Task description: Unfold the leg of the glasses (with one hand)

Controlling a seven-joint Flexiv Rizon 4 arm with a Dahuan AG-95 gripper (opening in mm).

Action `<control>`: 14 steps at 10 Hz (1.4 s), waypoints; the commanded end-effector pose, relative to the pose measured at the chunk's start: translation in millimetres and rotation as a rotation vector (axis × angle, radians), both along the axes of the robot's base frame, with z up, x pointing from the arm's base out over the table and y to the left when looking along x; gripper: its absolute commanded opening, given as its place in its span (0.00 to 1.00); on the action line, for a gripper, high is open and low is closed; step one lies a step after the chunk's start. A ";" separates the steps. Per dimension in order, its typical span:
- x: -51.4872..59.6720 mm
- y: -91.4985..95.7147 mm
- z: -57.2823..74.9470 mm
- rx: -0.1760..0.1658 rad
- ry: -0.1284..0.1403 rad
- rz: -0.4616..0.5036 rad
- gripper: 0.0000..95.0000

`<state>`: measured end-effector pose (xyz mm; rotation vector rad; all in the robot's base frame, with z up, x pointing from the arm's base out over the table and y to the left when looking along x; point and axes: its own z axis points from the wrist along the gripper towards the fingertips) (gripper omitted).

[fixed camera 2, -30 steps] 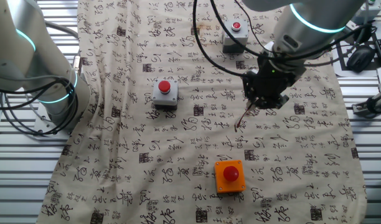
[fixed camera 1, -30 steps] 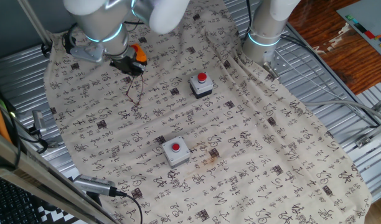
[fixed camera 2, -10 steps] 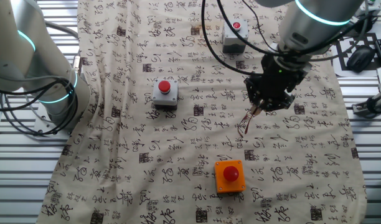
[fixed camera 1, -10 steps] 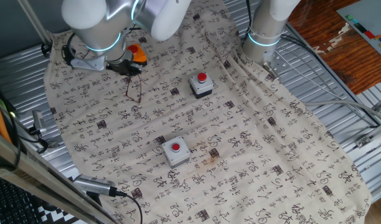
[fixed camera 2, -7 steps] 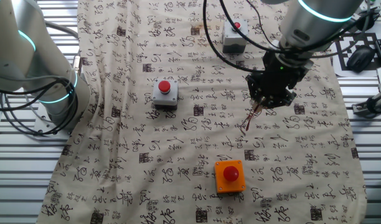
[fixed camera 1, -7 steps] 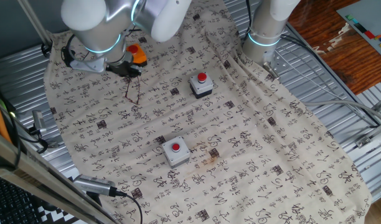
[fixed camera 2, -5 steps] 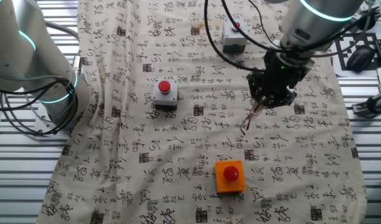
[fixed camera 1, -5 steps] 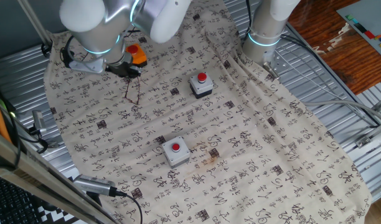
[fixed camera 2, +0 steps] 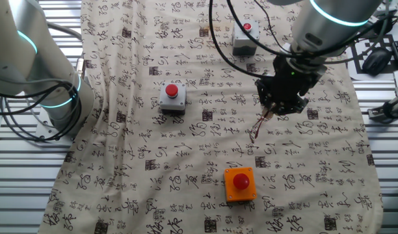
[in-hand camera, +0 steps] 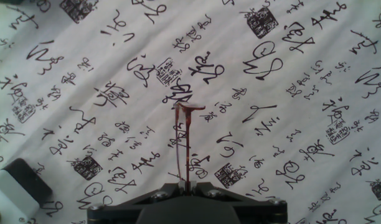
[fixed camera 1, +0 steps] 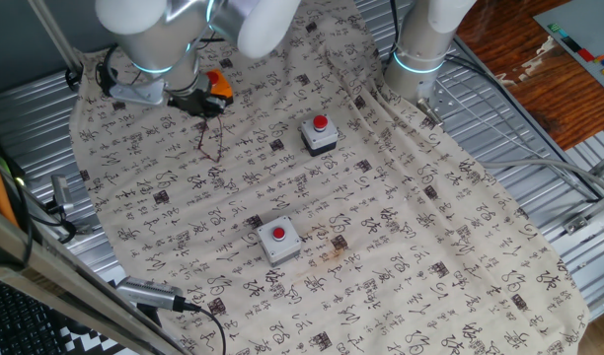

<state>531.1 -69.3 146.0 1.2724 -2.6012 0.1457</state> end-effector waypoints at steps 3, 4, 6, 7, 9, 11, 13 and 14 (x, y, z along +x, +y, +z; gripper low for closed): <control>2.2 3.8 -0.3 -0.007 0.002 0.002 0.00; 7.5 9.7 -1.5 -0.010 0.005 0.003 0.00; 19.1 23.9 -6.8 -0.007 0.004 0.004 0.00; 21.5 27.8 -9.0 -0.008 0.004 0.002 0.00; 26.8 37.3 -14.6 -0.009 0.003 -0.002 0.00; 30.8 44.1 -16.9 -0.004 0.001 -0.006 0.40; 38.2 51.8 -14.8 0.008 0.001 -0.012 1.00; 41.4 54.1 -12.8 0.012 0.001 -0.013 1.00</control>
